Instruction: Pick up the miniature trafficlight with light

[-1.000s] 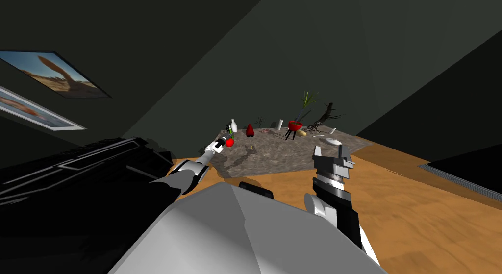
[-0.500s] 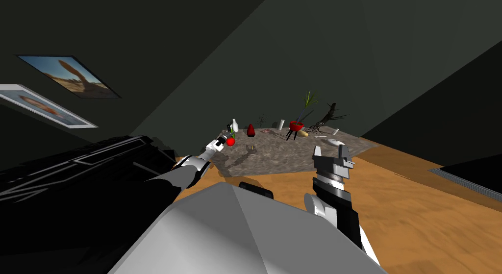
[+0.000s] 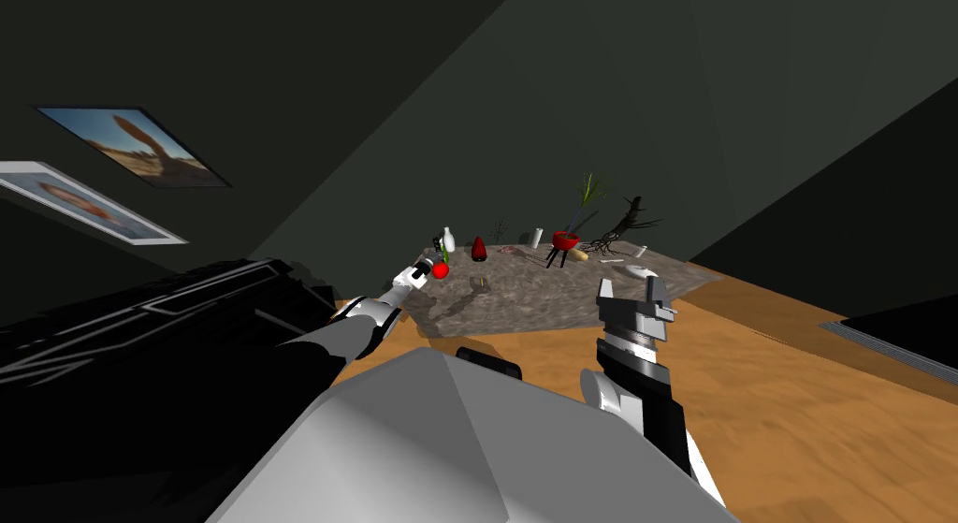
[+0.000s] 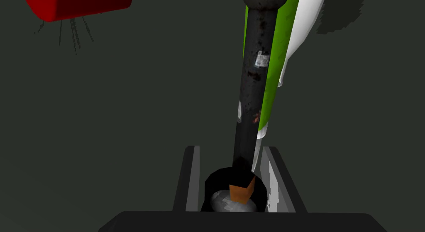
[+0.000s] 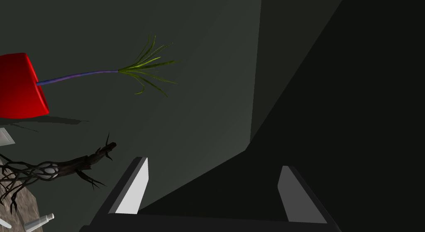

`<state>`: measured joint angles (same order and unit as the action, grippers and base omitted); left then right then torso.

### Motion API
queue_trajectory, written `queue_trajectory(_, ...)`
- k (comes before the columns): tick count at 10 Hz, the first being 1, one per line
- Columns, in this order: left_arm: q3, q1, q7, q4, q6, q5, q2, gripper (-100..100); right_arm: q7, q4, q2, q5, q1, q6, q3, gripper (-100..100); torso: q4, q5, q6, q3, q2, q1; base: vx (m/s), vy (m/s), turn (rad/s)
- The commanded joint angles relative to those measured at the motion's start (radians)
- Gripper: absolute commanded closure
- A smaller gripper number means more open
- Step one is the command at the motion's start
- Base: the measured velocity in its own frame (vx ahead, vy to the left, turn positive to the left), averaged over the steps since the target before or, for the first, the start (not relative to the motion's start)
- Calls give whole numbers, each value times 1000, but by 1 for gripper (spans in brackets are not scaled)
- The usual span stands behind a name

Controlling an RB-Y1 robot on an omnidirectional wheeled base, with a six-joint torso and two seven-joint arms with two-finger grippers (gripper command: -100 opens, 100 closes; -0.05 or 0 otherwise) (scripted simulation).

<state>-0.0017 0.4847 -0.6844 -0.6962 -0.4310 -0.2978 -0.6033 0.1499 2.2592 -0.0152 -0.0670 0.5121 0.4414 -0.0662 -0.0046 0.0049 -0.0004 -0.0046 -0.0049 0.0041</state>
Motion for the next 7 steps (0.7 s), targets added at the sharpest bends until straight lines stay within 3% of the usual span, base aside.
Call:
queue_trajectory(1,0,0,0,0,0,0,0,0,0,0,0,0,0,0,0,0,0,0,0,0,0,0,0,0,0)
queue_trajectory(2,33,-50,16,-50,29,-18,16,100,0,0,0,0,0,0,0,0,0,0,0,0,0,0,30,21,-132)
queue_trajectory(3,33,-81,16,-90,29,-18,16,100,0,0,0,0,0,0,0,0,-2,1,1,-1,-1,1,31,38,-103)
queue_trajectory(4,64,-120,31,-136,59,-37,31,100,0,0,0,0,0,0,0,0,-3,3,3,-3,-2,1,24,52,-162)
queue_trajectory(5,64,-149,31,-170,59,-37,31,100,0,0,0,0,0,0,0,0,-5,5,6,-4,-4,1,19,42,-117)
queue_trajectory(7,64,-158,31,-184,59,-37,31,100,0,0,0,0,0,0,0,0,-10,8,5,-8,-6,1,7,2,0)
